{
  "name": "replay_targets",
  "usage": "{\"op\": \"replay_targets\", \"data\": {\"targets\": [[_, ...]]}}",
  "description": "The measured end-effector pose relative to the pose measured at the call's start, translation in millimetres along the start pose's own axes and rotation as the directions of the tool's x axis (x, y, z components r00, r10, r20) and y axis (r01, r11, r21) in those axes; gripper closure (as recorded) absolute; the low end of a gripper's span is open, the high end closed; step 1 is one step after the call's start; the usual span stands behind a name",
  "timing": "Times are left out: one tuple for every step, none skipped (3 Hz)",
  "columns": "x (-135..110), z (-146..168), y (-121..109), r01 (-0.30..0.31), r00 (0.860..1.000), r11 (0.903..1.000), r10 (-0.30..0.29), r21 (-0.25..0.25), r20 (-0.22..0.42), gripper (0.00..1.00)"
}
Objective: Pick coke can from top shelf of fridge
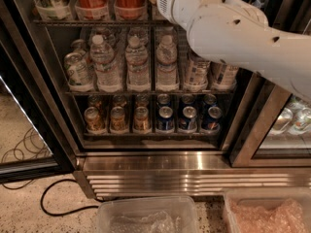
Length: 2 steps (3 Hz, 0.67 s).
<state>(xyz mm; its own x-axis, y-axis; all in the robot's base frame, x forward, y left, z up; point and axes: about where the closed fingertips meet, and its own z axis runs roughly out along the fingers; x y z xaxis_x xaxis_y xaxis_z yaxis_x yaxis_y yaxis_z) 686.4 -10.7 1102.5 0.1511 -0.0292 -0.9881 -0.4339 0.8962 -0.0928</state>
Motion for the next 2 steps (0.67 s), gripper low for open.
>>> {"op": "replay_targets", "data": {"targets": [[0.8,-6.0,4.1,0.007,1.000,0.9999,-0.007,-0.007,-0.010,1.00],[4.2,-12.8,-0.3,0.009,1.000,1.0000,-0.009,0.003,-0.022,1.00]]}}
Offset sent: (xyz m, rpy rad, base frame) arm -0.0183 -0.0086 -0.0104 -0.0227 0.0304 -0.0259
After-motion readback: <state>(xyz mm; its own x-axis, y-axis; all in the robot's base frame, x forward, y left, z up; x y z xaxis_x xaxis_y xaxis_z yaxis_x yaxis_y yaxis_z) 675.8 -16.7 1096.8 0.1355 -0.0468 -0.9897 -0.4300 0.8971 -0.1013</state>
